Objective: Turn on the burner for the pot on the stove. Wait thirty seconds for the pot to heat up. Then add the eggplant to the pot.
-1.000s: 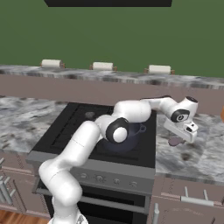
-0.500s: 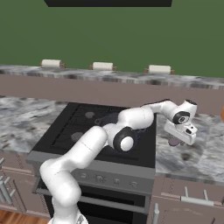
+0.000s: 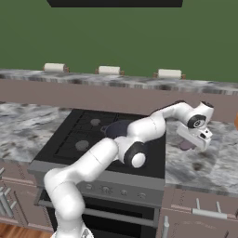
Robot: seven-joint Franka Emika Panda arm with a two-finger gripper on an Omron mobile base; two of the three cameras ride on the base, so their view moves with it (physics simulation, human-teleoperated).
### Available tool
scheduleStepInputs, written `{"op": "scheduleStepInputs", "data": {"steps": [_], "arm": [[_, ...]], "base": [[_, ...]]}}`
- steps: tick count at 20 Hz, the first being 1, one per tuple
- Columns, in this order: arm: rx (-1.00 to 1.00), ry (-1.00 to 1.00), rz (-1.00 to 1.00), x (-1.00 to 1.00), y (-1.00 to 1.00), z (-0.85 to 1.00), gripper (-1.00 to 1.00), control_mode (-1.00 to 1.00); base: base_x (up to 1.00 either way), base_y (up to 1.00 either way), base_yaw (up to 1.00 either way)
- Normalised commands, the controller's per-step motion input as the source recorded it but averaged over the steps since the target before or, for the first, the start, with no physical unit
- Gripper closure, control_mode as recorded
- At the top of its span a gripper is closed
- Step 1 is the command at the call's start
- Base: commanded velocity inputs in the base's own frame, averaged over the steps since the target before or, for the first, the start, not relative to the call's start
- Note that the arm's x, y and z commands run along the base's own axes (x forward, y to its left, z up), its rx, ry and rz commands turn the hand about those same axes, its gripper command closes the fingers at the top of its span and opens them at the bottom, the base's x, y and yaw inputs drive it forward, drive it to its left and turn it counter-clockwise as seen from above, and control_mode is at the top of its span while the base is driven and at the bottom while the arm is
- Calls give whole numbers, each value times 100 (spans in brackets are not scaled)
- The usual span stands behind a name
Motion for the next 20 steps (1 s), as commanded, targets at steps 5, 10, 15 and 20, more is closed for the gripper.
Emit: {"op": "scheduleStepInputs", "data": {"steps": [5,10,15,20], "arm": [[-1,-18,-4,-9,0,1,100,-100],[-19,-24,0,-63,-6,-69,100,-100],[-5,-29,0,-76,-15,-33,100,-100],[4,-79,0,-94,2,0,100,-100]], "base": [[0,0,0],[0,0,0],[0,0,0],[0,0,0]]}}
